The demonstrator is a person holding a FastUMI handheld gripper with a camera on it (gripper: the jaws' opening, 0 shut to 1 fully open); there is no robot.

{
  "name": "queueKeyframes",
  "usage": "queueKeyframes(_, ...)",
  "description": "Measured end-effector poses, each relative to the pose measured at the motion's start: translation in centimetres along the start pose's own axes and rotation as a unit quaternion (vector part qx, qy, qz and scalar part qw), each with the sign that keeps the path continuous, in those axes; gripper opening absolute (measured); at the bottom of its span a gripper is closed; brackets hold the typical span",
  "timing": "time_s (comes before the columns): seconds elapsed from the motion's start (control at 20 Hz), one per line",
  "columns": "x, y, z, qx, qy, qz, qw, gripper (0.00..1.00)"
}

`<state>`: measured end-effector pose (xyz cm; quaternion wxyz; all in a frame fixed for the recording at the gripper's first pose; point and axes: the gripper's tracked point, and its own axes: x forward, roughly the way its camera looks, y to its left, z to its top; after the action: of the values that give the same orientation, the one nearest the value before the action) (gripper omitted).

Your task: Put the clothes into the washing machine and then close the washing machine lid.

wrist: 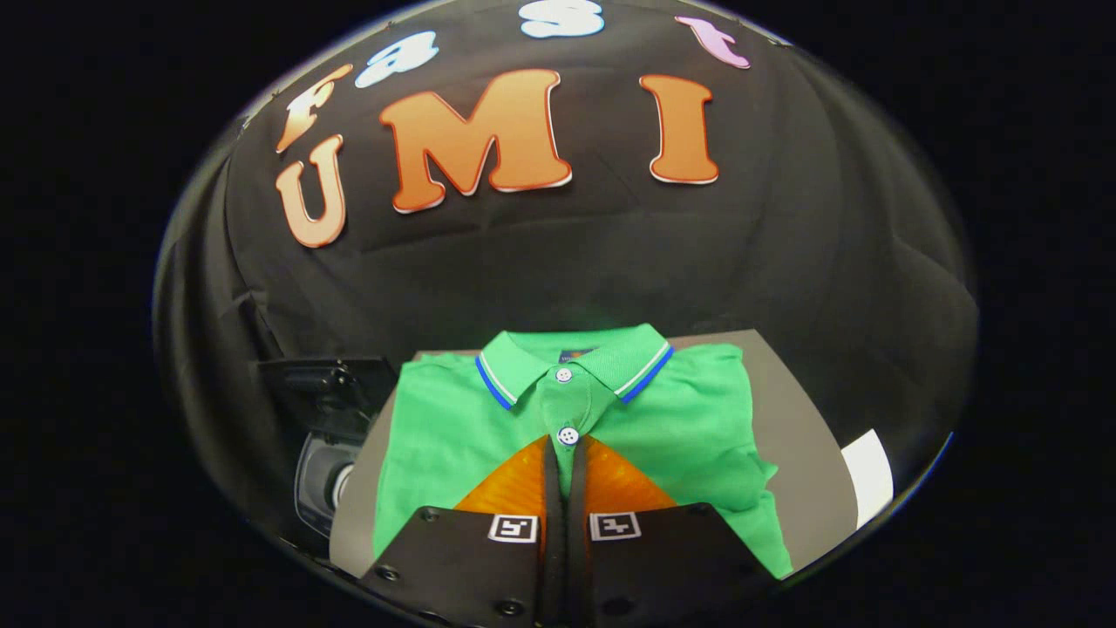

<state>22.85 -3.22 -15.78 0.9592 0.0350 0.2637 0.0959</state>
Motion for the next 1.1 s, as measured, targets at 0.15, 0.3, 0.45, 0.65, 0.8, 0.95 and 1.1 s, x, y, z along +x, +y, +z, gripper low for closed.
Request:
queueKeyframes(0.15, -1.3, 1.4, 2.3, 0.014, -0.038, 0.029, 0.999, 0.08)
queueKeyframes(0.3, -3.5, 3.3, 3.4, 0.012, -0.062, 0.048, 0.997, 0.08)
queueKeyframes(0.45, -6.2, 5.8, 4.2, 0.008, -0.084, 0.062, 0.994, 0.08)
queueKeyframes(0.65, -9.7, 10.6, 5.3, 0.0, -0.102, 0.073, 0.992, 0.08)
queueKeyframes(0.8, -11.6, 15.7, 5.9, 0.007, -0.114, 0.085, 0.99, 0.08)
queueKeyframes(0.95, -13.3, 21.2, 6.1, 0.006, -0.122, 0.099, 0.988, 0.08)
queueKeyframes(1.1, -13.1, 27.6, 5.6, 0.017, -0.116, 0.133, 0.984, 0.08)
